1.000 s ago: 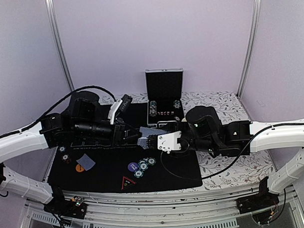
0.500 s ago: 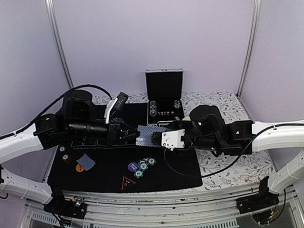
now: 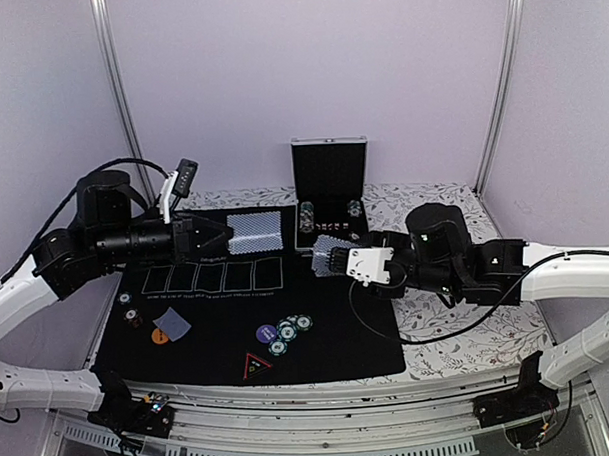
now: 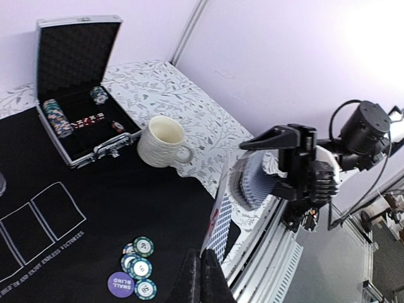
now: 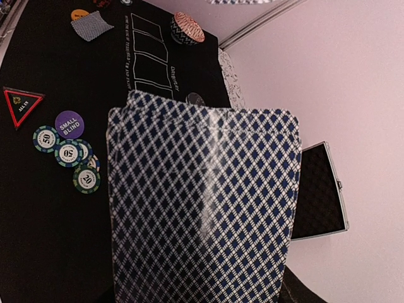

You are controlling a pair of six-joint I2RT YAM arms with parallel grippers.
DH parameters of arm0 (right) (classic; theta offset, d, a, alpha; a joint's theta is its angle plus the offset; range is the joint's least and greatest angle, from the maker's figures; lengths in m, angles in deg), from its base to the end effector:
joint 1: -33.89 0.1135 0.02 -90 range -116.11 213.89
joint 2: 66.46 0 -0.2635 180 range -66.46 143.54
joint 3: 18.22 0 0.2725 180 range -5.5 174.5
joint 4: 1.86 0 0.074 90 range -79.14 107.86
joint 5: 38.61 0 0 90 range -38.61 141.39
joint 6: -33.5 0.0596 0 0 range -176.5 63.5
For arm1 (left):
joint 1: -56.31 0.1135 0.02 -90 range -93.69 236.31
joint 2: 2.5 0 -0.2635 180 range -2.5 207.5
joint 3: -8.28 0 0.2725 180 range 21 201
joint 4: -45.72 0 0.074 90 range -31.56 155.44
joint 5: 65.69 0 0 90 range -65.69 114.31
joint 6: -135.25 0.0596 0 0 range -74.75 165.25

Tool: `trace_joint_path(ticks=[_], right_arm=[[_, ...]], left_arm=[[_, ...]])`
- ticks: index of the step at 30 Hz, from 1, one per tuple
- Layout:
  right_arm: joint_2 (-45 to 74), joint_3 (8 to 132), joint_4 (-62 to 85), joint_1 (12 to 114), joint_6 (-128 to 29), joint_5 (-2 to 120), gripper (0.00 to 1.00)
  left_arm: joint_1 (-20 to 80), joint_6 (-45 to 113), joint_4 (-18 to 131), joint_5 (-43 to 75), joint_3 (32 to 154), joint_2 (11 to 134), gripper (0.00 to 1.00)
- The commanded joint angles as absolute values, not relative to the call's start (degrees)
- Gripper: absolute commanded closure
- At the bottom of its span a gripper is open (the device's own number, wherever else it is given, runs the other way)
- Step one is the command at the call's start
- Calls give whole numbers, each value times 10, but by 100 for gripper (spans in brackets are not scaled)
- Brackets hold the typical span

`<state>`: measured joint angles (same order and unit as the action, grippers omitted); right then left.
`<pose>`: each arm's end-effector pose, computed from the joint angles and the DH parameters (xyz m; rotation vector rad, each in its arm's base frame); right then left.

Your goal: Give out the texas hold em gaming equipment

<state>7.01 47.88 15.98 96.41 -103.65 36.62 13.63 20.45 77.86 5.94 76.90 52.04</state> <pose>0.1678 0.2896 0.2751 -1.5323 1.2796 -0.0867 0.1752 -0.1871 0.3539 0.5457 1.9503 -1.0812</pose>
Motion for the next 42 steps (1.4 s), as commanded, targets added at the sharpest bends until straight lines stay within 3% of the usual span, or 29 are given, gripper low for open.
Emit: trace_joint_path(ticks=[1, 7, 10, 16, 25, 30, 31, 35, 42], right_arm=[[25, 467, 148, 960, -1020, 351, 46], [8, 470, 170, 960, -1016, 351, 46], [9, 472, 175, 960, -1013, 351, 46], [19, 473, 173, 960, -1008, 361, 47], [29, 480, 180, 960, -1004, 373, 46], [30, 481, 184, 960, -999, 377, 47], [30, 481, 185, 960, -999, 377, 47], [31, 481, 186, 960, -999, 379, 47], [44, 491, 190, 962, -999, 383, 46]], left_arm=[[192, 211, 817, 56, 723, 516, 100], [198, 153, 719, -25, 617, 590, 100], [155, 120, 640, -36, 583, 645, 100], [68, 103, 557, -34, 595, 778, 100], [46, 114, 533, -38, 682, 947, 100], [44, 123, 542, -43, 711, 976, 100], [44, 124, 546, -41, 713, 979, 98], [43, 136, 580, -24, 720, 972, 67], [43, 173, 646, 32, 730, 878, 42]])
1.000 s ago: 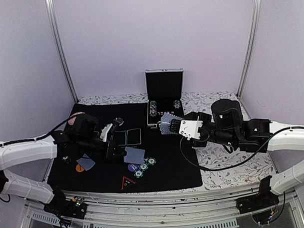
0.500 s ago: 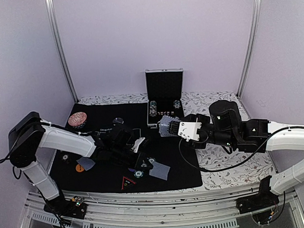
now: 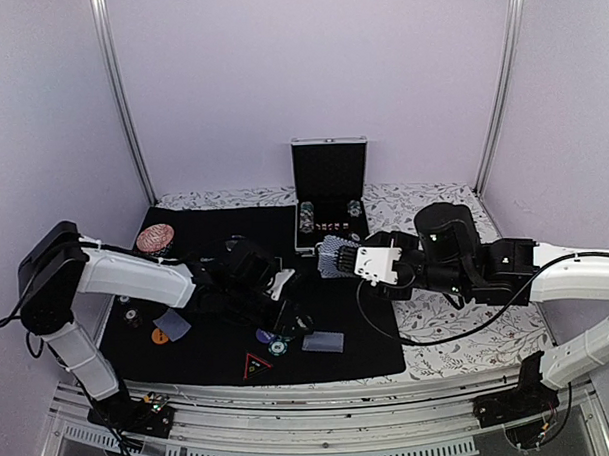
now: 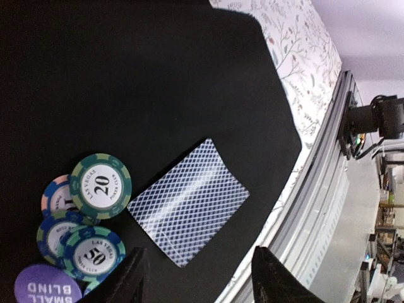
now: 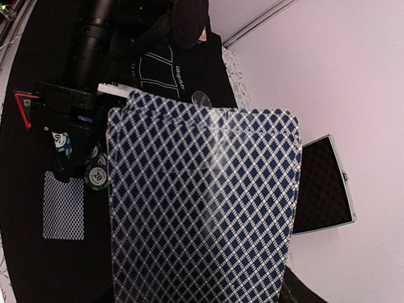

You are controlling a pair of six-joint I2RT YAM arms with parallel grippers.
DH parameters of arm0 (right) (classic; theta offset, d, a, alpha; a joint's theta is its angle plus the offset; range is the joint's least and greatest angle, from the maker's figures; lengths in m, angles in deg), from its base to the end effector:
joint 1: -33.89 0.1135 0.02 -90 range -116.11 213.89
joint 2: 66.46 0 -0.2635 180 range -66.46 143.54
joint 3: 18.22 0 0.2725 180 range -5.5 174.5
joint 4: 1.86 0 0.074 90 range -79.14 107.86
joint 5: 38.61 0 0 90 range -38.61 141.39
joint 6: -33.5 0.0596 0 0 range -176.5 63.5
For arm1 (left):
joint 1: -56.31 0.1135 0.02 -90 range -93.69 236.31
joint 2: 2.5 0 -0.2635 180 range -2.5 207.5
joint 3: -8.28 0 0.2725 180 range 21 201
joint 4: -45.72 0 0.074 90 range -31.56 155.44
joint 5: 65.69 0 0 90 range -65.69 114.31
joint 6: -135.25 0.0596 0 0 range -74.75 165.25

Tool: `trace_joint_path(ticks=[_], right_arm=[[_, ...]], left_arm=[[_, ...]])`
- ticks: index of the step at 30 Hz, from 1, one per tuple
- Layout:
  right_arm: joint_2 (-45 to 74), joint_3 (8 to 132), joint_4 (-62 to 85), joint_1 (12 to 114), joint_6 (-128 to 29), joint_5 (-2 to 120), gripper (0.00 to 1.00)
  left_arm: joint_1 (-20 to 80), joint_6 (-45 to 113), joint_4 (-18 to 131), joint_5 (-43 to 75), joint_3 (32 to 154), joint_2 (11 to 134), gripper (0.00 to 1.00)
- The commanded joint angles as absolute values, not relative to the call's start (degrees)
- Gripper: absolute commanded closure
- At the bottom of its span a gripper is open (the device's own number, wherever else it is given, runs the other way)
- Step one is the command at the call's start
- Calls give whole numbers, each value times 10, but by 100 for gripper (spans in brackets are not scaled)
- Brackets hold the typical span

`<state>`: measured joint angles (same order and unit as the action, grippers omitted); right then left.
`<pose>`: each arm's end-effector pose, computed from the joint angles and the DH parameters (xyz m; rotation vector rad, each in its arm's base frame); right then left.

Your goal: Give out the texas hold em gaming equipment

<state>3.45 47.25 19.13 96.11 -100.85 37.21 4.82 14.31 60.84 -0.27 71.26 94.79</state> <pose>0.1621 0.2765 0.2833 -1.5050 1.3179 -0.0493 0.2059 -0.2986 0.1239 0.6886 2.5918 -1.0890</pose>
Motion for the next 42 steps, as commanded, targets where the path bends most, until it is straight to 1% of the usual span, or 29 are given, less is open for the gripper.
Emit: trace_joint_path(ticks=[1, 3, 4, 5, 6, 11, 14, 20, 27, 38, 40, 42], right_arm=[[45, 493, 190, 963, -999, 385, 45], [49, 494, 189, 967, -1000, 386, 45], [50, 496, 187, 969, -1001, 387, 45], [54, 496, 185, 972, -1001, 387, 45], [56, 497, 182, 974, -1001, 387, 45], [78, 508, 177, 985, -1004, 390, 45], [91, 515, 173, 990, -1005, 393, 45], [112, 532, 168, 999, -1010, 398, 45], [124, 539, 168, 1003, -1014, 400, 45], [126, 536, 167, 1004, -1015, 400, 45], [125, 535, 165, 1004, -1015, 398, 45], [123, 535, 165, 1003, -1015, 397, 45]], left_arm=[[42, 178, 653, 41, 730, 856, 38], [43, 186, 663, 65, 731, 807, 29], [43, 189, 664, 79, 730, 774, 14], [44, 192, 661, 93, 728, 751, 5], [44, 195, 654, 103, 725, 725, 2], [45, 189, 607, 121, 712, 622, 2], [45, 182, 589, 123, 710, 608, 2], [37, 189, 661, 154, 754, 669, 2], [19, 202, 679, 196, 785, 718, 2], [14, 214, 678, 172, 803, 756, 2], [14, 219, 686, 174, 806, 756, 3], [14, 221, 697, 185, 806, 754, 8]])
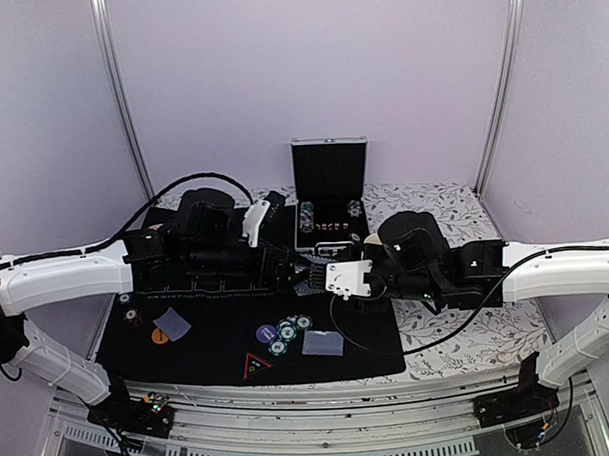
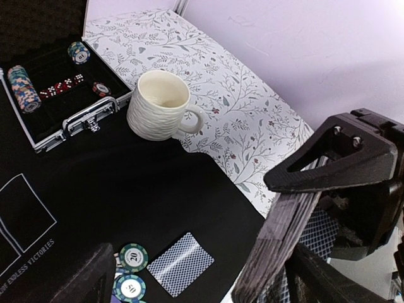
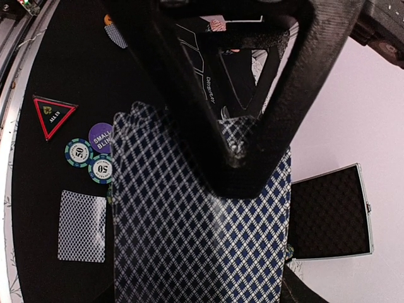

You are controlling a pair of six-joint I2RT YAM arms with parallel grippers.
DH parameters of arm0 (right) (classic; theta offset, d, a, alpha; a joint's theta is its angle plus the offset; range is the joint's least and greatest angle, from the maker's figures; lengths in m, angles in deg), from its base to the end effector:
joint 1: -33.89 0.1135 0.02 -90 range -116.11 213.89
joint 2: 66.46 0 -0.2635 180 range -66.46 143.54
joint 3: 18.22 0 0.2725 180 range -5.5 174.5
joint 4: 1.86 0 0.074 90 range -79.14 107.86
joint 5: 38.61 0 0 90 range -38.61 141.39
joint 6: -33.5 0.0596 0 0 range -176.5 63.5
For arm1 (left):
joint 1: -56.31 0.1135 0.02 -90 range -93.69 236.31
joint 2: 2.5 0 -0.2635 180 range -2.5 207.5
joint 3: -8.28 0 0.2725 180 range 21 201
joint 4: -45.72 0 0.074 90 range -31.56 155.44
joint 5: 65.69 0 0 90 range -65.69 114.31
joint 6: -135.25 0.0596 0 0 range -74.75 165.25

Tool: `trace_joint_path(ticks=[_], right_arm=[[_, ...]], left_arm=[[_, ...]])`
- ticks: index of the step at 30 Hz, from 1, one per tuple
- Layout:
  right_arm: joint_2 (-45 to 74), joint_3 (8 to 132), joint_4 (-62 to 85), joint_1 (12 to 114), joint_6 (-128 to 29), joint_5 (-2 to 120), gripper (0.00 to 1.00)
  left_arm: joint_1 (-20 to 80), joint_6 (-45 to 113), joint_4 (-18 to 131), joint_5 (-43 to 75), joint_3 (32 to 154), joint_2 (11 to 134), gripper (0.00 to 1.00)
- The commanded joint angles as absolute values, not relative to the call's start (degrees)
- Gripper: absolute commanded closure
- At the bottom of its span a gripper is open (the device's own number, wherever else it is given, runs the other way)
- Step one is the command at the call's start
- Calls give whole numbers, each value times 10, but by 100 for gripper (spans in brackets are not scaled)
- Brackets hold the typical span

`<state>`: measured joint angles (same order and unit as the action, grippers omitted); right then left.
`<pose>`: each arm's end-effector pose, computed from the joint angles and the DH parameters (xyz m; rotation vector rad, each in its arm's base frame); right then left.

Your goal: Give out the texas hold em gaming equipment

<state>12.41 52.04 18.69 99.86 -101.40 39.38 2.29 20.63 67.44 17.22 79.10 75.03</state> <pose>0.1555 0.3184 0.2668 -1.6271 1.2757 0.0081 0.2002 -0.2882 0.2756 0.6394 2.1158 -0.9397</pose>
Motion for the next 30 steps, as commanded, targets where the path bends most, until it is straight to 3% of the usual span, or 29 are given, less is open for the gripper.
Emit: trace_joint_path(ticks=[1, 6, 11, 22, 30], right_arm=[[122, 533, 165, 1003, -1015, 397, 45], [116, 528, 164, 1004, -1016, 393, 45], [110, 523, 162, 1004, -1013, 392, 45], [109, 521, 158, 1004, -1012, 392, 45], [111, 519, 153, 1003, -1011, 392, 45]], left_arm=[[14, 222, 702, 190, 806, 751, 10], [15, 227, 716, 202, 799, 734, 19], [16, 229, 726, 212, 794, 720, 21], [16, 225, 695, 150, 787, 699, 11], [16, 206, 704, 116, 782, 715, 35]])
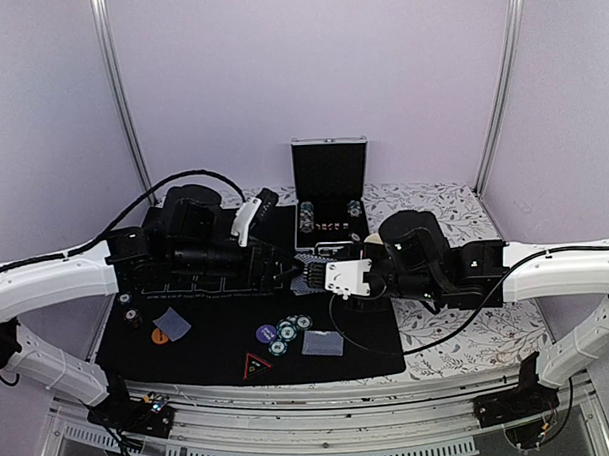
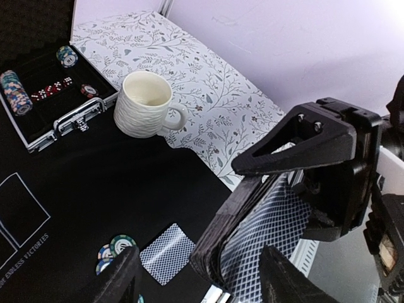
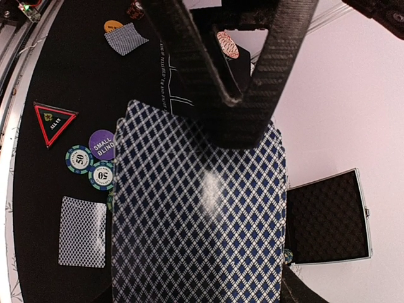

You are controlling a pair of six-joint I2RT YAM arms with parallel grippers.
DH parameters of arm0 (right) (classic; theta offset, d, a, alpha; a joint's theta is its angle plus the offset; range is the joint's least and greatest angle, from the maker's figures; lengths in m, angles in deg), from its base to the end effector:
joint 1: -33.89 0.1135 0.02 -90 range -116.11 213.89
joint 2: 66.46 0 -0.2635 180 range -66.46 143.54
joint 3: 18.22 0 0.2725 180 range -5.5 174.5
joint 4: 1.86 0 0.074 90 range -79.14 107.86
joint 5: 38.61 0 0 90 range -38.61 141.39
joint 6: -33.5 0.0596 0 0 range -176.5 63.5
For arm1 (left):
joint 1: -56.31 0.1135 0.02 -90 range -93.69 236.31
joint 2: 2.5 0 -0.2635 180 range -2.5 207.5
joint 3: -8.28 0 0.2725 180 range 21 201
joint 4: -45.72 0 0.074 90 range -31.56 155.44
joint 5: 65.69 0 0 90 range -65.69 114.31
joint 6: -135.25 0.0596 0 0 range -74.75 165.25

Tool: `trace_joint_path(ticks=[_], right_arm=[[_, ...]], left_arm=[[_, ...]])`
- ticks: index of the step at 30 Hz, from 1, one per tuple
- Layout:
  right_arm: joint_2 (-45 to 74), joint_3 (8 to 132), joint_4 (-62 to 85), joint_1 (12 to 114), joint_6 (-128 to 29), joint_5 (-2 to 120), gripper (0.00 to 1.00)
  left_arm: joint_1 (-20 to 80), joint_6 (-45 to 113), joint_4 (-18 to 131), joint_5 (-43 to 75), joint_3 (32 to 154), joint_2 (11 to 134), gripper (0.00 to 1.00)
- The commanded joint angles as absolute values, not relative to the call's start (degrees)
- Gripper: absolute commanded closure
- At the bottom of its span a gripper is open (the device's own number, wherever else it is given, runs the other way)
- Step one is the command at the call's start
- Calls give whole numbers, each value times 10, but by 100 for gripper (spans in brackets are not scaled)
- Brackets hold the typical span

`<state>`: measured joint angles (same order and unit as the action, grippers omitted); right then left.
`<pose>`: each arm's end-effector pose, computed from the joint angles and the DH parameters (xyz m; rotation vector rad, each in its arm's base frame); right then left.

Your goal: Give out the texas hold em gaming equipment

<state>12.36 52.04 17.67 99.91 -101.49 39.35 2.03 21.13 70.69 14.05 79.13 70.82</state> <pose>0.1557 0.3194 0.2691 -1.6124 1.2649 0.0118 0.1866 -0.2776 0.2930 0.6889 2.0952 -0.9988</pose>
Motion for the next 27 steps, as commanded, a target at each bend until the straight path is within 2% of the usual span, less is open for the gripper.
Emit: trace_joint_path(ticks=[1, 6, 18, 23, 27], right_arm=[[110, 519, 152, 1004, -1011, 393, 45], [110, 520, 152, 1004, -1012, 393, 45], [107, 518, 151, 1004, -1013, 390, 45], [106, 519, 151, 1004, -1016, 390, 45], [104, 519, 151, 1003, -1018, 390, 45]], left_arm=[[15, 206, 706, 114, 782, 718, 36], [16, 206, 722, 130, 786, 726, 34], [16, 218, 746, 146, 779, 697, 43], [17, 214, 737, 119, 780, 695, 44], [19, 201, 705, 71, 773, 696, 59]])
